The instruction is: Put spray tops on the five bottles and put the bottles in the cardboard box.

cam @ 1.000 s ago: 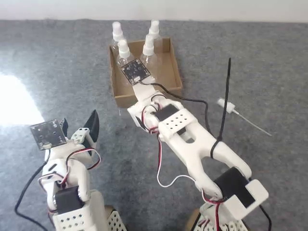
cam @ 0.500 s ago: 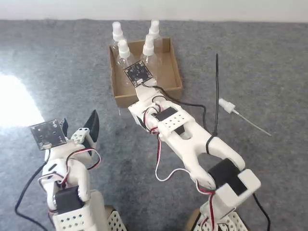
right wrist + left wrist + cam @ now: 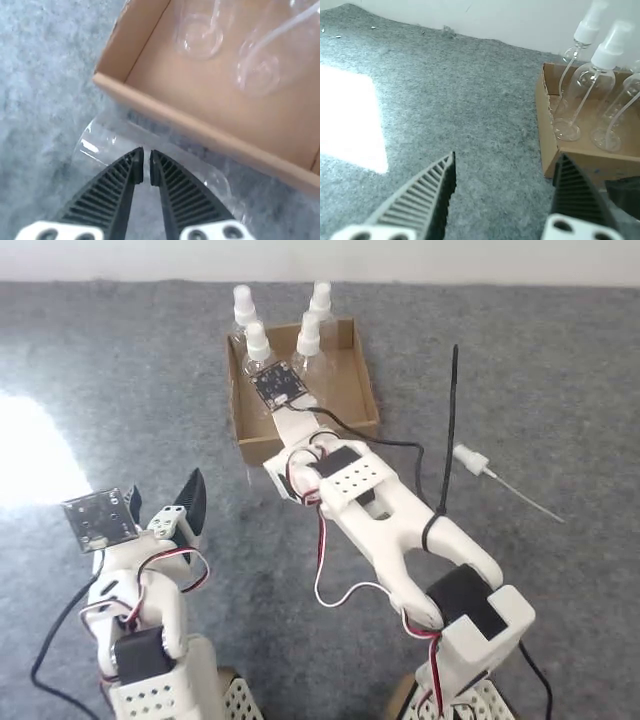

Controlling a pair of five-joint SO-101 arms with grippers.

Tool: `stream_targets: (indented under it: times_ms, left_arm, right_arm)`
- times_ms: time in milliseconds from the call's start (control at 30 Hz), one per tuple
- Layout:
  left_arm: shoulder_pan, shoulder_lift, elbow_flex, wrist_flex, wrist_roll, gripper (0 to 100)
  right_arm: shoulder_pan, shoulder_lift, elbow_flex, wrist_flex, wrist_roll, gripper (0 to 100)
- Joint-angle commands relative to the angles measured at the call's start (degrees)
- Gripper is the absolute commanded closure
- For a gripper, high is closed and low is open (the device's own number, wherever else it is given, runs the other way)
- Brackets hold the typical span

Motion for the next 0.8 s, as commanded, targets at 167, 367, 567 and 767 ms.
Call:
stream_targets:
  times_ms: [167, 367, 567, 767]
  left_arm:
    - [0.18, -0.79, -0.57, -1.32, 0.26, 71]
    - [0.18, -0.79, -0.57, -1.32, 0.26, 71]
    - [0.18, -0.79, -0.57, -1.32, 0.26, 71]
    - [0.18, -0.79, -0.57, -1.32, 0.26, 71]
  right_arm:
    - [0.4, -0.75, -11.69, 24.84, 1.14, 99.1]
    - [0.4, -0.84, -17.41, 33.98, 1.14, 99.1]
    - [0.31, -0.84, -24.35, 41.45, 0.97, 99.1]
    - [0.31, -0.84, -29.1, 44.53, 0.88, 99.1]
